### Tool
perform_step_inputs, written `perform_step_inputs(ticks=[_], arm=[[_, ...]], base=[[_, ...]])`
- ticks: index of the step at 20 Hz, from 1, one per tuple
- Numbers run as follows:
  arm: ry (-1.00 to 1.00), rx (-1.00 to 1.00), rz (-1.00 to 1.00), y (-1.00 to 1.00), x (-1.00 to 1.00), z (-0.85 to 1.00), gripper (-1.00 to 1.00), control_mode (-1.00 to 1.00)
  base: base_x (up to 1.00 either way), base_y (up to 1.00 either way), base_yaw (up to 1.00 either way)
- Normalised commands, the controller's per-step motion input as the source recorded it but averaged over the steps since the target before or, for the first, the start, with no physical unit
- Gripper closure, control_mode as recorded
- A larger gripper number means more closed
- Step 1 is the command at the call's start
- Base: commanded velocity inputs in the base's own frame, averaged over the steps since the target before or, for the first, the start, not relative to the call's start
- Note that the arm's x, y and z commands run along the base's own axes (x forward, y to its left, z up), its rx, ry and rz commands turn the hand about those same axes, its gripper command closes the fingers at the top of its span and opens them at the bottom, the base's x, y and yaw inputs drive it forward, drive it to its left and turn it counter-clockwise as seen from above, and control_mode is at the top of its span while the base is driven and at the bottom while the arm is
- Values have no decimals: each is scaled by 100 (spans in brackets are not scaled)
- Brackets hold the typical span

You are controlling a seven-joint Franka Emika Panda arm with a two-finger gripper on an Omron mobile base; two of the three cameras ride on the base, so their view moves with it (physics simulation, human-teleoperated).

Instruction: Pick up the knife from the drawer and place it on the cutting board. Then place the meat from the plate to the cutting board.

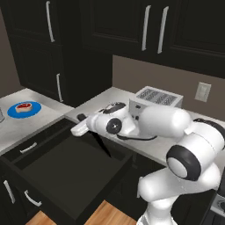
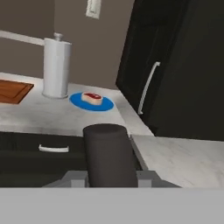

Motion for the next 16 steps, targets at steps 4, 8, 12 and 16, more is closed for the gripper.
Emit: perform_step_inputs(ticks=[4,8,12,16], arm=[[8,0,0,0,6,2,100,-100],[0,1,0,0,0,2,100,-100],[0,8,-23,0,0,9,100,-100],[6,16,-50,-13,-17,51,100,-100]], base=[[0,0,0],[0,0,0],[0,0,0],[0,0,0]])
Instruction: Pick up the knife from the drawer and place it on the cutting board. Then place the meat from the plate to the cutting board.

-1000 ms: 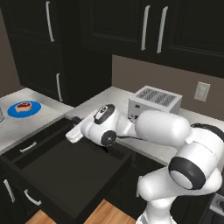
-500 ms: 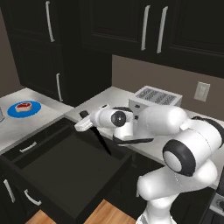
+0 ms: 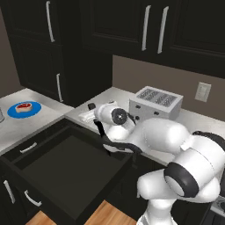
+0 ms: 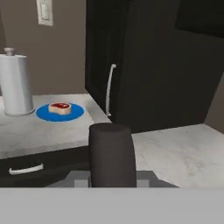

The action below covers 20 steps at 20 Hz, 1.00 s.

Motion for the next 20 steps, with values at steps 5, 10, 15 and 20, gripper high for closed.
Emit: perform_step_inputs(ticks=[5,10,15,20], arm=[[33,5,-53,-3,-5,95,100,-100],[49,1,-40,0,-14,100,100,-100],[42,-1,-28,-2,-15,20,100,-100],[-1,1,-3,-3,-6,-24,100,-100]], base=[[0,0,0],[0,0,0],[0,0,0],[0,0,0]])
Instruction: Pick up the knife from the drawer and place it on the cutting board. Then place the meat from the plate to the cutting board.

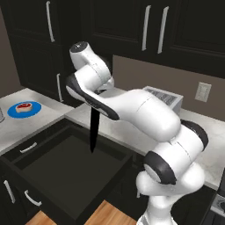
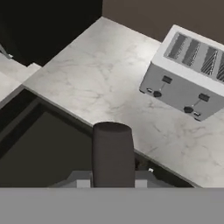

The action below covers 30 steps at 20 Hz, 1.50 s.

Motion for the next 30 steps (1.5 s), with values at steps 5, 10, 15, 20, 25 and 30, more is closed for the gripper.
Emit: perform_step_inputs(ticks=[5,10,15,20,25,30], arm=[[-41,10,-7,-7,-39,-45,100,-100],[-22,19,-26,-28,-43,0,100,-100],[-32,18,-15,-43,-46,-2,100,-100],[-21,10,-4,-24,-20,2,100,-100],[-26,0,0,-17,-10,0,100,-100],[0,0,0,0,0,0,100,-100]], base=[[0,0,0],[0,0,0],[0,0,0],[0,0,0],[0,0,0],[0,0,0]])
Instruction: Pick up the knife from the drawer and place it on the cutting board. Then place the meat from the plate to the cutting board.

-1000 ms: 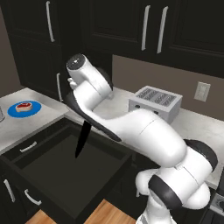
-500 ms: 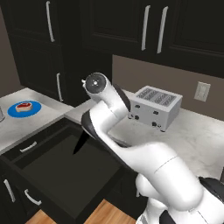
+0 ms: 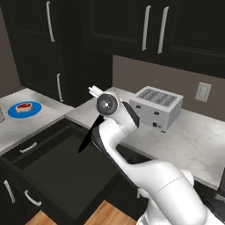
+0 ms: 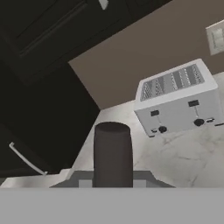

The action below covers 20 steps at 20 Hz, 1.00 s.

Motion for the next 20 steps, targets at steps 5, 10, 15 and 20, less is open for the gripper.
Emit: perform_step_inputs(ticks=[5,10,15,20], arm=[[0,0,0,0,0,0,100,-100],[0,0,0,0,-31,-1,100,-100],[0,0,0,0,-29,0,100,100],[0,0,0,0,0,0,100,100]], base=[[0,0,0],[0,0,0],[-54,0,0],[-80,0,0]])
